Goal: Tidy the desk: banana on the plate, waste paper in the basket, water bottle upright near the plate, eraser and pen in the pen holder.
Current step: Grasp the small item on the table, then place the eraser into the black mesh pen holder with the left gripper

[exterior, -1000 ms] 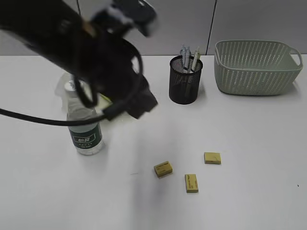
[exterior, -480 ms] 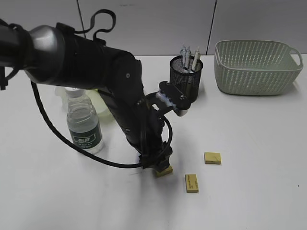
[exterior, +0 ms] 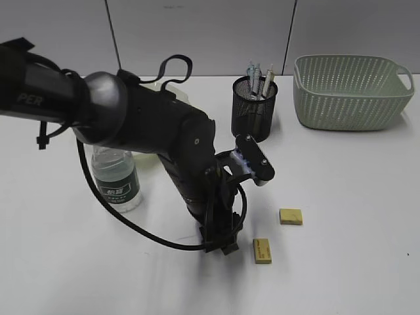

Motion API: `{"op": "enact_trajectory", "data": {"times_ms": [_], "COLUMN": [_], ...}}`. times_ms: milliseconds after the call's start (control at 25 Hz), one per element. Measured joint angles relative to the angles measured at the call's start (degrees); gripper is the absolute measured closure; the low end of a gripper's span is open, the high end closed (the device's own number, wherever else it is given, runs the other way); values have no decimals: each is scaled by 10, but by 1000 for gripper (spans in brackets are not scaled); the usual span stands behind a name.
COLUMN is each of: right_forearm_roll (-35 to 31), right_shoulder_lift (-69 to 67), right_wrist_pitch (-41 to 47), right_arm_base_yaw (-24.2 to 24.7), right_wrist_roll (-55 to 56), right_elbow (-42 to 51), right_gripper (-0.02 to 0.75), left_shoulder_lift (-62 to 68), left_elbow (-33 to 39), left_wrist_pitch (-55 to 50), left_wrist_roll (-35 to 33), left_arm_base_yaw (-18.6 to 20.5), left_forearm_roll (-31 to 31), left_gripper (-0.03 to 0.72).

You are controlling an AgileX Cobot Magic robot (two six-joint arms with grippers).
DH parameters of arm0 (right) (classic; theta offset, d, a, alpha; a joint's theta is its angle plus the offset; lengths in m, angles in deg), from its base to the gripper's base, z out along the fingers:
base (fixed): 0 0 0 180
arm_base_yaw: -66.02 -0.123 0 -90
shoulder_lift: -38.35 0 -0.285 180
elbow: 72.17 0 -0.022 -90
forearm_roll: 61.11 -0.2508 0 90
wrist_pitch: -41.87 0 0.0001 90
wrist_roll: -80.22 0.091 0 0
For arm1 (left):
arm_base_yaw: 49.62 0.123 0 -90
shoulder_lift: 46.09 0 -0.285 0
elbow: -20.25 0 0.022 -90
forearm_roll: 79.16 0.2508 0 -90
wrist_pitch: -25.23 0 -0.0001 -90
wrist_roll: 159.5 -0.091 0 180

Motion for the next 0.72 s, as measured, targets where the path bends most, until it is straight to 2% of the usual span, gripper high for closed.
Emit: {"op": "enact_trajectory", "data": {"times_ms": [80,160,200,320,400,720], "right_forearm_roll": [0,0,0,0,0,0], "right_shoulder_lift": [0,0,0,0,0,0], "right_wrist_pitch": [0,0,0,0,0,0], "right_arm_base_yaw": [0,0,0,0,0,0], "right_wrist_roll": [0,0,0,1,1,1], "right_elbow": [0,0,0,0,0,0], "right_gripper": [461,461,461,461,461,461], "left_shoulder_lift": [0,0,-1,-14,-35,-48], "left_elbow": [0,0,0,-7,-23,-160], "left_wrist_pitch": [3,3,4,10,50,249], "left_wrist_roll": [0,1,1,1,2,2], "left_arm_base_yaw": [0,0,0,0,4,54], "left_forearm_roll": [0,1,1,0,-2,-6], "left_gripper": [351,475,504,503,503,503]}}
